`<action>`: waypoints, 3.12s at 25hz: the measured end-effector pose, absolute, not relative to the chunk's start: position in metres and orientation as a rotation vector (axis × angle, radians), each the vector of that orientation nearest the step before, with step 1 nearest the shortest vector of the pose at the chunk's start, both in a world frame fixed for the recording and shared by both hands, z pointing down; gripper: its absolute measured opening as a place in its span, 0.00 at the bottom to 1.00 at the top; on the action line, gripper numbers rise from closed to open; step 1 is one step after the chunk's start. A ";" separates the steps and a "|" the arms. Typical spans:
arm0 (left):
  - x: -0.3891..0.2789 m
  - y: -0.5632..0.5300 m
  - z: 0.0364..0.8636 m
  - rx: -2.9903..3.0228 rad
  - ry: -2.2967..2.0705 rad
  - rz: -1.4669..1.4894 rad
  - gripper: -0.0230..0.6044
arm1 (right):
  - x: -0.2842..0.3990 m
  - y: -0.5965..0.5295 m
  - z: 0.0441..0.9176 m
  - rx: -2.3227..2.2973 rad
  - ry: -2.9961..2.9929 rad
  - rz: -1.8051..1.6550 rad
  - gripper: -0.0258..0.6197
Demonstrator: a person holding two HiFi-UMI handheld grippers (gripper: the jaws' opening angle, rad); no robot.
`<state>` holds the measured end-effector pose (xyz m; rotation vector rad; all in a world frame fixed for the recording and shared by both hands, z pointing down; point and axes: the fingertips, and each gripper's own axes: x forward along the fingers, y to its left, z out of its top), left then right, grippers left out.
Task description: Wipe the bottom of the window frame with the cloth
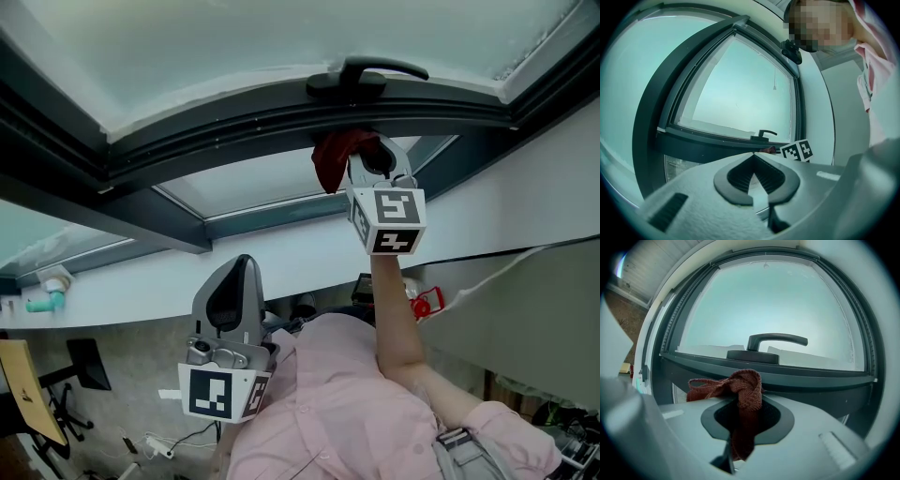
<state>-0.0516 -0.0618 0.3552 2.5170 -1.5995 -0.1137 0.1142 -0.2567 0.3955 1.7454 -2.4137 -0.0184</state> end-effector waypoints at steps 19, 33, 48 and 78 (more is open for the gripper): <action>-0.076 -0.051 0.361 2.488 -1.655 -0.086 0.03 | 0.201 -0.093 0.398 1.770 -2.305 0.031 0.14; -0.123 -0.031 0.351 2.504 -1.608 -0.132 0.03 | 0.228 -0.014 0.356 2.047 -2.099 0.019 0.14; -0.152 -0.019 0.363 2.517 -1.539 -0.128 0.03 | 0.217 0.042 0.345 2.137 -1.972 0.004 0.14; -0.008 -0.075 0.330 2.508 -1.664 -0.202 0.03 | 0.299 -0.071 0.342 1.866 -2.285 0.012 0.14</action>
